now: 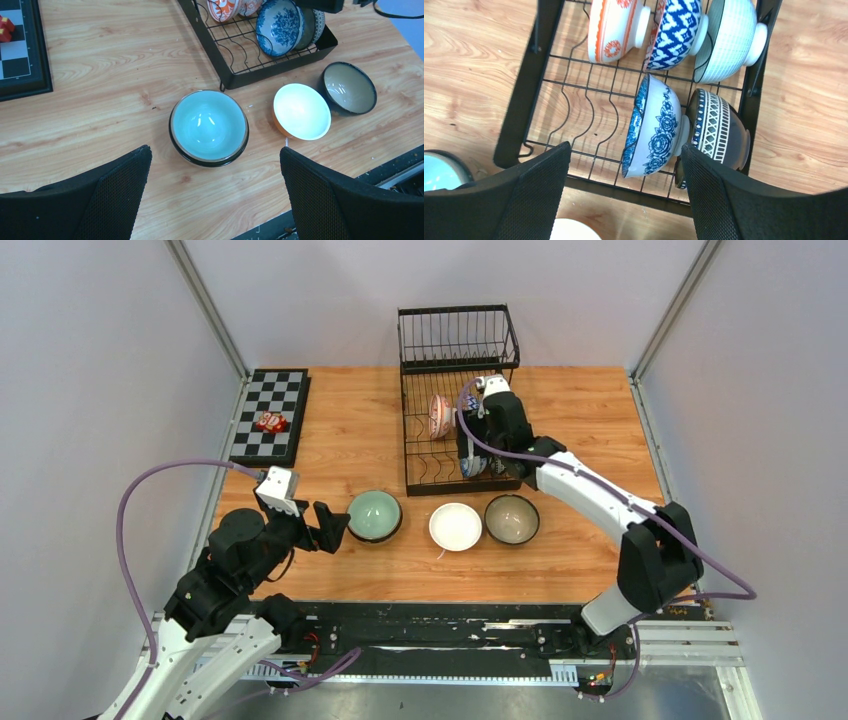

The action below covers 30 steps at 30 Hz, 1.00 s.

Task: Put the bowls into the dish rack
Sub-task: Pick up the bowl from the center of the board.

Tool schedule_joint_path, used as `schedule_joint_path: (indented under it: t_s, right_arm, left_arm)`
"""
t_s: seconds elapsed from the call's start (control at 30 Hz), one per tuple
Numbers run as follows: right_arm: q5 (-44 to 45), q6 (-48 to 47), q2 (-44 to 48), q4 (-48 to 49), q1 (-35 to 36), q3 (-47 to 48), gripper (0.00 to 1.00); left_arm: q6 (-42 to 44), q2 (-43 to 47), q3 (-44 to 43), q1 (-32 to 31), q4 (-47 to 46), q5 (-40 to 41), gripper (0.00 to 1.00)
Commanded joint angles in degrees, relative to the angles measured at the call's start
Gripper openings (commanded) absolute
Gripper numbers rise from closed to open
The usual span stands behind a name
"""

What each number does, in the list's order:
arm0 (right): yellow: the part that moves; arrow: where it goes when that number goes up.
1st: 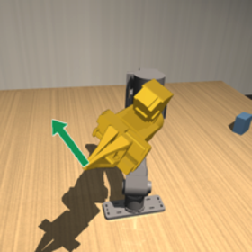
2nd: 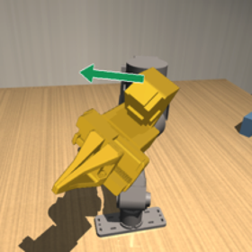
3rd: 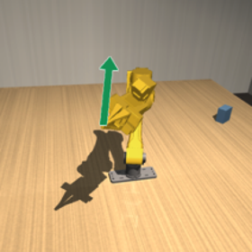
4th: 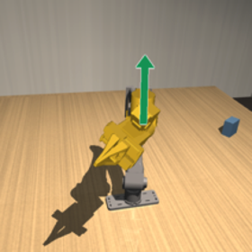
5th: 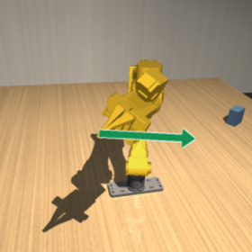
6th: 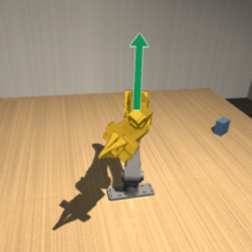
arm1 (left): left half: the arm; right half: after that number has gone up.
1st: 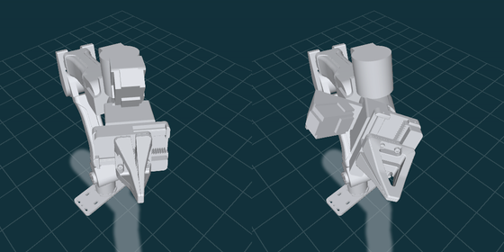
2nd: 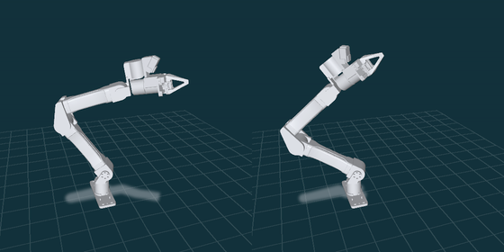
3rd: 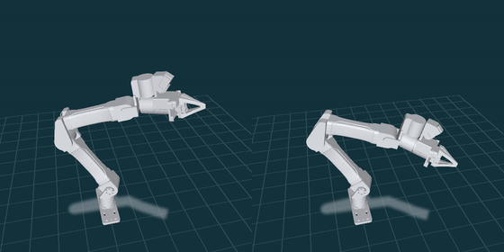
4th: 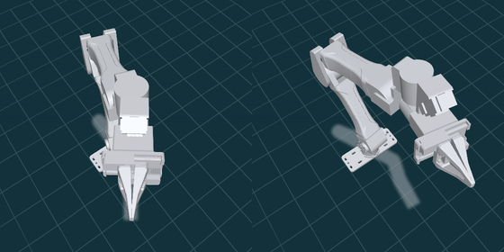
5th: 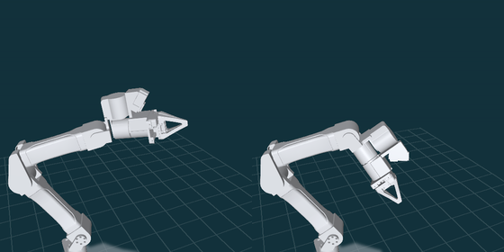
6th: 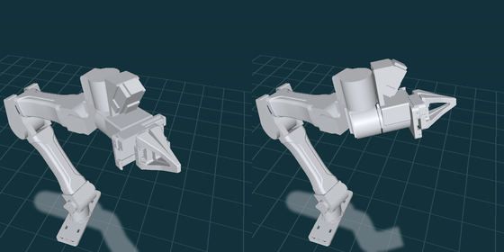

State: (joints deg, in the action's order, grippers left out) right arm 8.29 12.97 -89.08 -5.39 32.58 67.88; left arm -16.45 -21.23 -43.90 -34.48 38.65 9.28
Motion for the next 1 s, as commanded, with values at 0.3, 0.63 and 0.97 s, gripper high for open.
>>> schedule_joint_path:
  t_s: [0.3,0.63,0.97]
  right_arm:
    - [0.2,-0.8,15.3,-4.1,3.1,-5.2,0.83]
    - [-4.6,-1.4,27.8,-9.4,3.8,-11.5,0.83]
    - [-9.2,-1.6,36.2,-16.0,4.5,-16.9,0.79]
  left_arm:
    - [-0.2,-1.6,-0.3,0.1,-1.0,-2.3,1.0]
    - [-2.2,-5.8,-2.8,0.0,0.9,-2.9,1.0]
    - [-6.7,-13.6,-2.6,0.0,-0.1,-8.7,0.98]
